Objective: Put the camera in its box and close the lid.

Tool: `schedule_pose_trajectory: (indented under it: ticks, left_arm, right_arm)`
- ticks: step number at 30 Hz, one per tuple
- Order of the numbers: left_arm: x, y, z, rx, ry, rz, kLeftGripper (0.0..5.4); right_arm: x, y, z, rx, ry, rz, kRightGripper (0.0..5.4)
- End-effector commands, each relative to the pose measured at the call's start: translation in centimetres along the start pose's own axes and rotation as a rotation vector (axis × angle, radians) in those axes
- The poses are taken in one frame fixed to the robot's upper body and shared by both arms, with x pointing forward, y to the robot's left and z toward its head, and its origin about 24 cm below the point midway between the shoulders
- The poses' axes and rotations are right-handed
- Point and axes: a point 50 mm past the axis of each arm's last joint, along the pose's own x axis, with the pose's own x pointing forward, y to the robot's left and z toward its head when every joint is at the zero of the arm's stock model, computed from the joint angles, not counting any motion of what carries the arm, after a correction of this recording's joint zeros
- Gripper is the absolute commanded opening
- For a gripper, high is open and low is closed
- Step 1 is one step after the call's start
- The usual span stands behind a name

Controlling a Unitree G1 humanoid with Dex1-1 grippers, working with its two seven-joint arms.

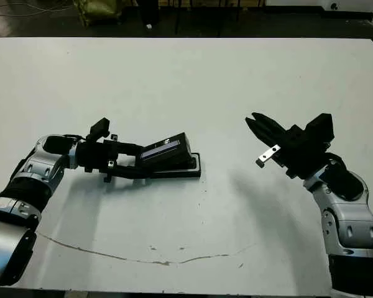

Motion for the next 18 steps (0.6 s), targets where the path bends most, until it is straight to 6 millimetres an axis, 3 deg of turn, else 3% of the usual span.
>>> schedule_pose_trajectory:
  ticks: [1, 18]
  left_arm:
    - [0.88, -0.39, -0.96, -0.036, 0.062, -0.024, 2.22]
    - [1.27, -0.51, -0.73, -0.018, 0.110, -0.046, 2.22]
  right_arm:
    - [-0.38, -0.05, -0.42, 0.016, 0.024, 0.000, 0.00]
    - [-0.47, -0.11, -0.50, 0.009, 0.029, -0.009, 0.00]
